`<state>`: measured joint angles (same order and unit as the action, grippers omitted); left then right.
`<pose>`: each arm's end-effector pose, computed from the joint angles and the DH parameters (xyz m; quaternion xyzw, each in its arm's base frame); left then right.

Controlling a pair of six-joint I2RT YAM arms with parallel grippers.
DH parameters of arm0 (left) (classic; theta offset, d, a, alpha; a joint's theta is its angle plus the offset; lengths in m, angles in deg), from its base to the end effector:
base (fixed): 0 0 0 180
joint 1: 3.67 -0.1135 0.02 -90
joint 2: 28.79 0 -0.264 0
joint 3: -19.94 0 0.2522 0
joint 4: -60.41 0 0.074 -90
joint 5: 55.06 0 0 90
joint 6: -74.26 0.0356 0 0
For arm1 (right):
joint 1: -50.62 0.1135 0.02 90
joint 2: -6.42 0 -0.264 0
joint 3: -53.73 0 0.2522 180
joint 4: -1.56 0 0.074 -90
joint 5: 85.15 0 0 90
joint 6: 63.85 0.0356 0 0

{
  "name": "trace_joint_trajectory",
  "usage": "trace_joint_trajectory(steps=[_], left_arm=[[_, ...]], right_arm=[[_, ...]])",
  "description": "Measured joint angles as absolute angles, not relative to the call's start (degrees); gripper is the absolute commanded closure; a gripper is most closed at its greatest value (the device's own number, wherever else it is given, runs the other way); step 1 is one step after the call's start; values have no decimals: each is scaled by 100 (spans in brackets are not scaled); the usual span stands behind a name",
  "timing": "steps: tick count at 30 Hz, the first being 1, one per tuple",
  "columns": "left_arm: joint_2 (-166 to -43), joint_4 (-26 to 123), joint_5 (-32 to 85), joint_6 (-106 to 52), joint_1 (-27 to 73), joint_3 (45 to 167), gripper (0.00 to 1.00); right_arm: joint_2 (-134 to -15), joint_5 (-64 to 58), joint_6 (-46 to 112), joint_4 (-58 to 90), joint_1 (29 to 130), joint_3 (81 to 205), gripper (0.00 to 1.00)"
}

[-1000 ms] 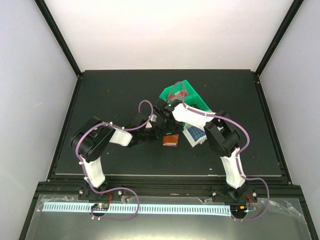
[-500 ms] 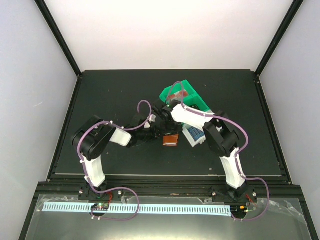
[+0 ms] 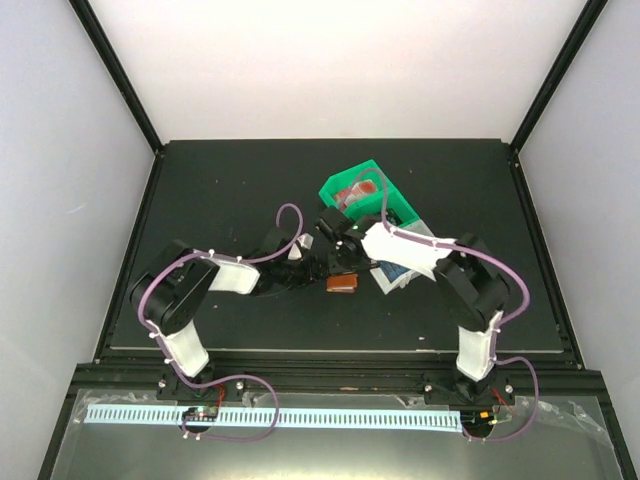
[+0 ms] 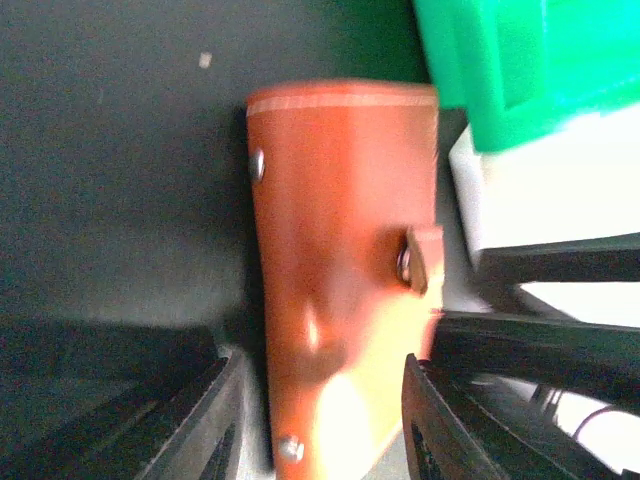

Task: Put the credit cards into the card holder
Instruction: Close the card holder at the center of the board, then reset both arms

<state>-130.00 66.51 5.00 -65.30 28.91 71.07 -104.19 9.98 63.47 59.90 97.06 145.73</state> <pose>0.2505 -0.1812 0.1062 -0.0314 0.8944 -0.4273 0.1285 0.2619 0.2708 0.1735 -0.0738 0.9898 0.0427 0.1142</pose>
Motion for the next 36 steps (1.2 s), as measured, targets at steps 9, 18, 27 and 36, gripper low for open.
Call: trace_joint_trajectory(steps=[9,18,27,36], left_arm=[[-11526,4553,1222,-6270,3011,6873,32],[-8410,2645,2758,-5568,3011,7133,1],[-5437,1827,4317,-4954,3011,7315,1],[-4228,1202,5287,-4722,3011,7371,1]], right_arm=[[-7846,1332,6301,5409,9736,13368,45],[-5048,2803,5882,5544,9612,12263,22],[-2397,4641,5379,5850,9586,12149,6],[-1038,5579,5189,5844,9586,11847,0]])
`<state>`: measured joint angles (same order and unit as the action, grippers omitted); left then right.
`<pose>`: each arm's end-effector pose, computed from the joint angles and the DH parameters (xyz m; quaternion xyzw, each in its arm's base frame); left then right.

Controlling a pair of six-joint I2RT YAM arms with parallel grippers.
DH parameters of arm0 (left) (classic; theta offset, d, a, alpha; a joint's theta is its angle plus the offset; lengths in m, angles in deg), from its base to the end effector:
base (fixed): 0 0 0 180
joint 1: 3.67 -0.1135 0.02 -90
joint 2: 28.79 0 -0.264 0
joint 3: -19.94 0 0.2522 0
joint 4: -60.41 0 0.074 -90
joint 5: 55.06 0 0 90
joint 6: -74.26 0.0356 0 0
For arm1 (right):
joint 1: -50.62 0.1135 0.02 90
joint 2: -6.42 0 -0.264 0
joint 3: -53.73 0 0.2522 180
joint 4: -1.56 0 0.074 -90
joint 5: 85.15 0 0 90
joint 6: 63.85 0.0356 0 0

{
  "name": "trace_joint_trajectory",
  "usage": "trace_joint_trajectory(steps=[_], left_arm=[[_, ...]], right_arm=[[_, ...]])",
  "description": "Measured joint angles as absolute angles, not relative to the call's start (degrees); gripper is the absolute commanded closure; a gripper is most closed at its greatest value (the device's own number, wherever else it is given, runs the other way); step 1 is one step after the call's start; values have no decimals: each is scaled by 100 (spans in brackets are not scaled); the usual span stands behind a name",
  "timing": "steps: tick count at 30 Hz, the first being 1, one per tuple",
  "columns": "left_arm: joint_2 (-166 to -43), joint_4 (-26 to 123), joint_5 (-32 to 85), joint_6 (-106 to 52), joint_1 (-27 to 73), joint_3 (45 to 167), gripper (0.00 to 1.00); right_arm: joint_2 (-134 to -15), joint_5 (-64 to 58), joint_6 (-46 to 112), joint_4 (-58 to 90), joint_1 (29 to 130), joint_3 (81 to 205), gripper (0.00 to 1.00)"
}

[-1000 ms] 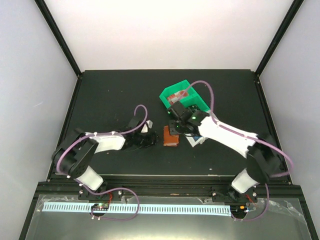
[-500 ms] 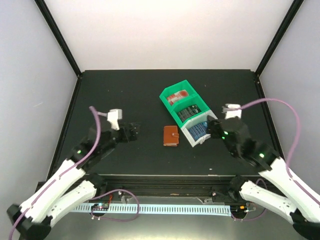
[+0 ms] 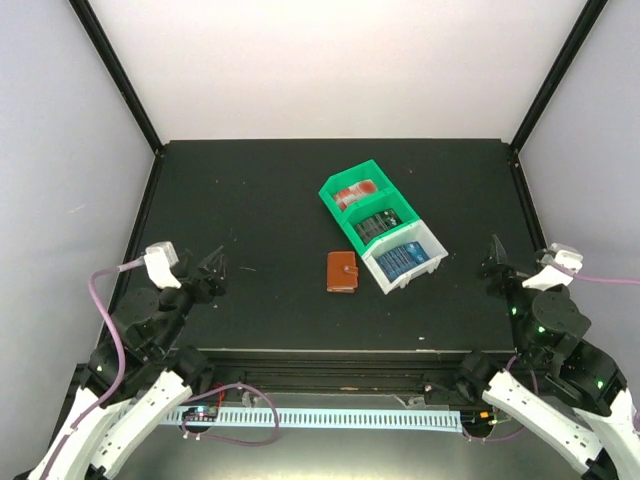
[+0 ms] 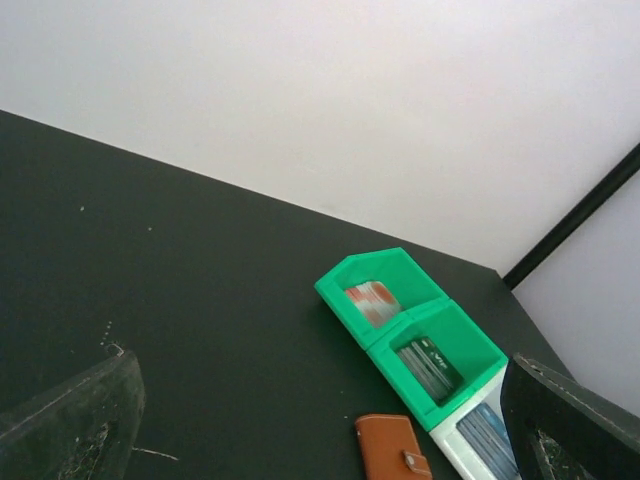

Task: Put the credit cards into the card holder
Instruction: Reset both arms

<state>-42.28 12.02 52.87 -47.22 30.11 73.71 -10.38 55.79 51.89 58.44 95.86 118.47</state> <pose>0.0580 -0.0256 0.3229 -0.0871 0.7480 -0.2499 0.6086 0.0418 0.0029 0.3621 0.1592 0.7236 0.0745 0.6675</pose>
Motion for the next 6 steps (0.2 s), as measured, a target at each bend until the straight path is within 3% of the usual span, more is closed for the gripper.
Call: trace_joint_trajectory(steps=[6], left_arm=[[-4099,1012,5488,-4689,3011,7376,1]], right_arm=[[-808,5632,5322,6038,9586,11561,0]])
